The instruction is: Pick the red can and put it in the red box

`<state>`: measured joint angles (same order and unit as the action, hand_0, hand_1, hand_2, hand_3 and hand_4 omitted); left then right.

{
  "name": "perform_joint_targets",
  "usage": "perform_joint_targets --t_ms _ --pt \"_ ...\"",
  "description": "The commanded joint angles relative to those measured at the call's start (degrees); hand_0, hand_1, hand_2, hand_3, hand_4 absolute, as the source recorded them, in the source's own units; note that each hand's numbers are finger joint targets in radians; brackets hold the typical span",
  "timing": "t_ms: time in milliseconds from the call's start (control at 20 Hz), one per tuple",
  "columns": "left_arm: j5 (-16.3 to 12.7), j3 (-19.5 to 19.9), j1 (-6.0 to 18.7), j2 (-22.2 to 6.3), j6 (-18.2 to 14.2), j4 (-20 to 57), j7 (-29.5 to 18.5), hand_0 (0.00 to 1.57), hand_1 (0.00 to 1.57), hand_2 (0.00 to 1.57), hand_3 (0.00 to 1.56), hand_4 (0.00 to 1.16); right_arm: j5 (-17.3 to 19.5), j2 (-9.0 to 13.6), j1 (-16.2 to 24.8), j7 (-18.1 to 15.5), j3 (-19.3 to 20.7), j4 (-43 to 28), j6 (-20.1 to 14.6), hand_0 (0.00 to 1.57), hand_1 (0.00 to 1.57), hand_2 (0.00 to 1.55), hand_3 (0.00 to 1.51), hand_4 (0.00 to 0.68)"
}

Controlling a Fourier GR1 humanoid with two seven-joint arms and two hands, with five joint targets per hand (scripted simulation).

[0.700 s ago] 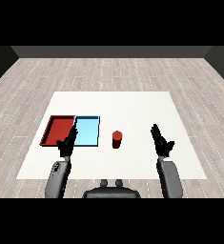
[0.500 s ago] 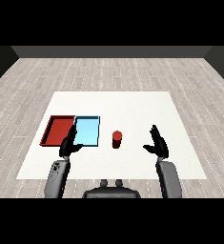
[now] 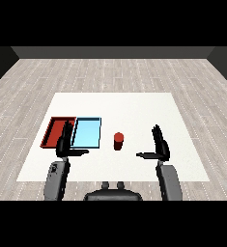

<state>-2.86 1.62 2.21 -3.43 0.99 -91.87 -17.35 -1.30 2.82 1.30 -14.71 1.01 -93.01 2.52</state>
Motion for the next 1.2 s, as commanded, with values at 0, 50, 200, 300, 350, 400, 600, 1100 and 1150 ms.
perform_joint_targets --t_ms 0,50,200,300,350,400,600,1100,1150 --pt "-0.6 0.7 -0.9 0.1 1.1 -0.3 -5.0 0.00 0.00 0.00 0.00 0.00 -1.7 0.2 -1.7 -8.1 2.1 6.0 2.2 0.00 0.00 0.00 0.00 0.000" --pt "1.0 0.5 2.8 1.8 -0.5 6.7 -8.4 0.00 0.00 0.00 0.00 0.00 -0.9 -0.8 4.1 -5.8 -0.3 -1.4 1.5 0.00 0.00 0.00 0.00 0.000" --pt "-1.3 0.6 -1.9 -0.1 1.5 -3.7 -2.5 0.00 0.00 0.00 0.00 0.00 -2.4 0.7 -2.5 -3.2 2.0 1.6 2.1 0.00 0.00 0.00 0.00 0.000" --pt "-0.3 0.9 1.8 -0.1 1.0 -0.1 -3.5 0.00 0.00 0.00 0.00 0.00 1.0 -0.1 1.0 -5.5 -0.7 2.5 1.9 0.00 0.00 0.00 0.00 0.000" --pt "-2.0 1.3 -5.3 -0.7 2.9 -4.8 -4.7 0.00 0.00 0.00 0.00 0.00 -1.2 -0.7 -1.1 -1.1 0.3 -1.0 0.5 0.00 0.00 0.00 0.00 0.000" --pt "-0.1 1.0 -0.2 0.9 2.4 6.4 -10.9 0.00 0.00 0.00 0.00 0.00 -0.9 -1.0 -2.8 -4.7 0.4 5.0 1.4 0.00 0.00 0.00 0.00 0.000" --pt "1.1 -2.5 -2.8 3.1 0.2 -1.2 -5.5 0.00 0.00 0.00 0.00 0.00 -1.9 -0.3 -1.8 -4.3 0.8 4.6 2.9 0.00 0.00 0.00 0.00 0.000" --pt "-3.6 1.6 -4.6 -0.1 4.7 -2.6 -7.4 0.00 0.00 0.00 0.00 0.00 -2.3 -2.8 -3.8 -1.9 -8.3 8.2 -4.9 0.00 0.00 0.00 0.00 0.000" --pt "-4.5 3.4 -3.1 -0.7 5.3 1.4 -8.4 0.00 0.00 0.00 0.00 0.00 -3.3 -2.8 -6.2 -0.2 -4.2 9.6 -1.6 0.00 0.00 0.00 0.00 0.000"
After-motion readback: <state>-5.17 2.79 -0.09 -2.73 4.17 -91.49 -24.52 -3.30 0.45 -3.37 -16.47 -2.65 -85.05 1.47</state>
